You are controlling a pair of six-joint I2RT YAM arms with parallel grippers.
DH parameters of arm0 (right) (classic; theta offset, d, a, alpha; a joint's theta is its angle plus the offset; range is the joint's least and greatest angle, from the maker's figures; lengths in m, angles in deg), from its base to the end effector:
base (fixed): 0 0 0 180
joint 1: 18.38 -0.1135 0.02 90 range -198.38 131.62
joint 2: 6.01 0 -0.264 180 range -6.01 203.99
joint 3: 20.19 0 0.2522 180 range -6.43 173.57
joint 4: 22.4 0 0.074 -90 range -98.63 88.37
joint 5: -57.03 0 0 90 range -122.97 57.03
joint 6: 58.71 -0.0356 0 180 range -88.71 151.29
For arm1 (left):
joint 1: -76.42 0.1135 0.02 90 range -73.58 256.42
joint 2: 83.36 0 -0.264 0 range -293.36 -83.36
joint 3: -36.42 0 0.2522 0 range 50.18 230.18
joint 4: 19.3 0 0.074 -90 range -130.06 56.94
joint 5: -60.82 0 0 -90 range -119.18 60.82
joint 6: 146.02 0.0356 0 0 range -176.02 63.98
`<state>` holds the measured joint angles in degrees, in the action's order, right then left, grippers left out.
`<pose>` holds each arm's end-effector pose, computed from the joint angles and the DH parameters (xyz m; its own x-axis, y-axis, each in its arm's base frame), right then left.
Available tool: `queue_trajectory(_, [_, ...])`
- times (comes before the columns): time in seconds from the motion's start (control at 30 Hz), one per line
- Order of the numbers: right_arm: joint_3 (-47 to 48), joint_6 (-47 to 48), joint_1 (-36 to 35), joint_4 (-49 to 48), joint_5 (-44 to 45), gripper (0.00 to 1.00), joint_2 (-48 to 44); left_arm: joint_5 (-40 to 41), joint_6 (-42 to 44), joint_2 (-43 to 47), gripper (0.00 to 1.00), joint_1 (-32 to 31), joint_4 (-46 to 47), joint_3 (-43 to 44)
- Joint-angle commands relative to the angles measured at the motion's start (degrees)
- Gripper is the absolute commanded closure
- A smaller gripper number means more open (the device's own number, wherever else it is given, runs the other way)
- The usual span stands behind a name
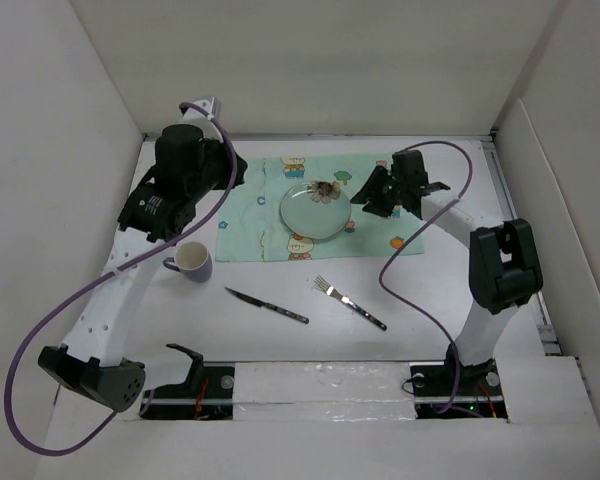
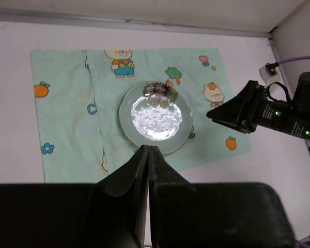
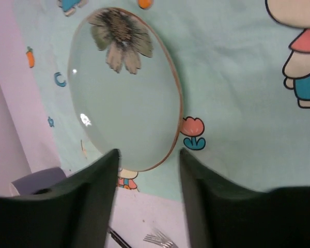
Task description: Set the dinner table for one person
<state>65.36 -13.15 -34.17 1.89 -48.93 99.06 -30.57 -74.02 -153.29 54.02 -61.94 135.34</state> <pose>0.3865 0.1195 0.2092 -0.7925 0.4755 -0.3820 0.1433 0.7539 0.6412 0.2368 -0.0985 0.4578 -0.3320 -0.1973 -0.9224 0.3156 0.8983 -0.3057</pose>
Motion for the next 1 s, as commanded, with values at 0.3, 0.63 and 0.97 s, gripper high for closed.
queue_trajectory(0.3, [18.9, 12.3, -21.9, 9.4, 3.7, 1.00, -7.8, -1.6, -10.9, 9.5, 0.69, 0.1, 3.2, 5.4])
queue_trajectory(0.63, [44.6, 11.7, -37.1, 16.2, 11.6, 0.32, 16.0, -1.0, -16.4, 21.7, 0.63, 0.1, 0.5, 0.8])
queue_trajectory(0.97, [67.7, 10.1, -42.2, 21.8, 9.7, 0.22, 36.0, -2.8, -14.8, 23.9, 0.62, 0.1, -3.1, -0.2])
